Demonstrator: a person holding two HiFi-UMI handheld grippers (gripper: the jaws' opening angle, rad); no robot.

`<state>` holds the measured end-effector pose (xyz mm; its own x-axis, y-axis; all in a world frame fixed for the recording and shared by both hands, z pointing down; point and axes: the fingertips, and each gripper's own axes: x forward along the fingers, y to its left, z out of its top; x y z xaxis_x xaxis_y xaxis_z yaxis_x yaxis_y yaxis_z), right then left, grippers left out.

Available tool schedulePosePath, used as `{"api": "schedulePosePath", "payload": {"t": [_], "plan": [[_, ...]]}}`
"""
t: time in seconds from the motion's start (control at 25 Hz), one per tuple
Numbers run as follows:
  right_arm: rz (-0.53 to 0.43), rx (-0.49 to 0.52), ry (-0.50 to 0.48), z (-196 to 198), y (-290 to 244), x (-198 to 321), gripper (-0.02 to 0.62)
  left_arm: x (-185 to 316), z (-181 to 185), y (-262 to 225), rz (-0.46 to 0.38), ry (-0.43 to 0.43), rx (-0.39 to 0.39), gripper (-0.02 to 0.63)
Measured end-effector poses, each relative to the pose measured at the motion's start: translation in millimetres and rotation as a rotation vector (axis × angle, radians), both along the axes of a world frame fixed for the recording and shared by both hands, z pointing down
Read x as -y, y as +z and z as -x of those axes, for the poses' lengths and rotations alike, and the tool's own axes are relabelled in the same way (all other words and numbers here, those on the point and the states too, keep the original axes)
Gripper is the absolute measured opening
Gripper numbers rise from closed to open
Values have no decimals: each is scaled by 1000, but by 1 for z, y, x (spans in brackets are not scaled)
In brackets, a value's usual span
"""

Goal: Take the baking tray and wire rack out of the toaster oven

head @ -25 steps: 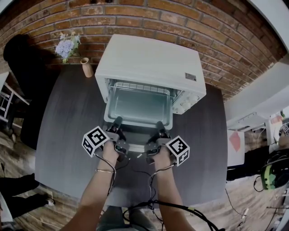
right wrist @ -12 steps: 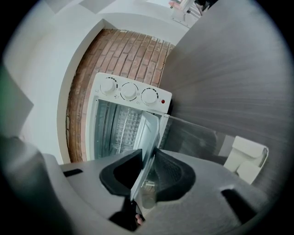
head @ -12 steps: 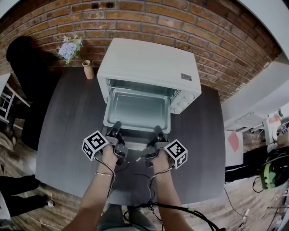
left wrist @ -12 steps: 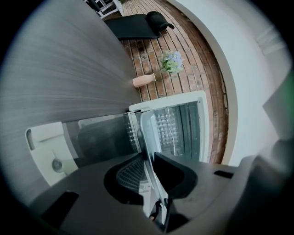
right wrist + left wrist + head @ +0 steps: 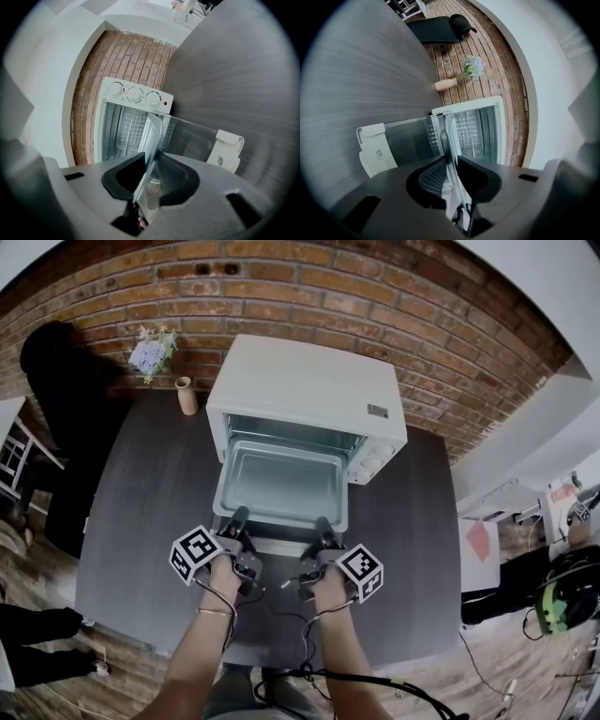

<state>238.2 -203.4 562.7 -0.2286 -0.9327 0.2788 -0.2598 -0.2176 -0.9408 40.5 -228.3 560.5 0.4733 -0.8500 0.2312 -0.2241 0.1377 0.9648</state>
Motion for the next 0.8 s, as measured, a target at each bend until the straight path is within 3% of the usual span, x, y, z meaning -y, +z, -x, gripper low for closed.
{"api": "schedulePosePath", "payload": {"t": [0.48, 0.8], "plan": [[-23, -10, -47, 9, -39, -49, 81, -52, 9, -39, -29, 8, 9, 67], [-54, -30, -127, 31, -64, -64, 81, -76, 32, -61, -56, -35, 9, 67]]}}
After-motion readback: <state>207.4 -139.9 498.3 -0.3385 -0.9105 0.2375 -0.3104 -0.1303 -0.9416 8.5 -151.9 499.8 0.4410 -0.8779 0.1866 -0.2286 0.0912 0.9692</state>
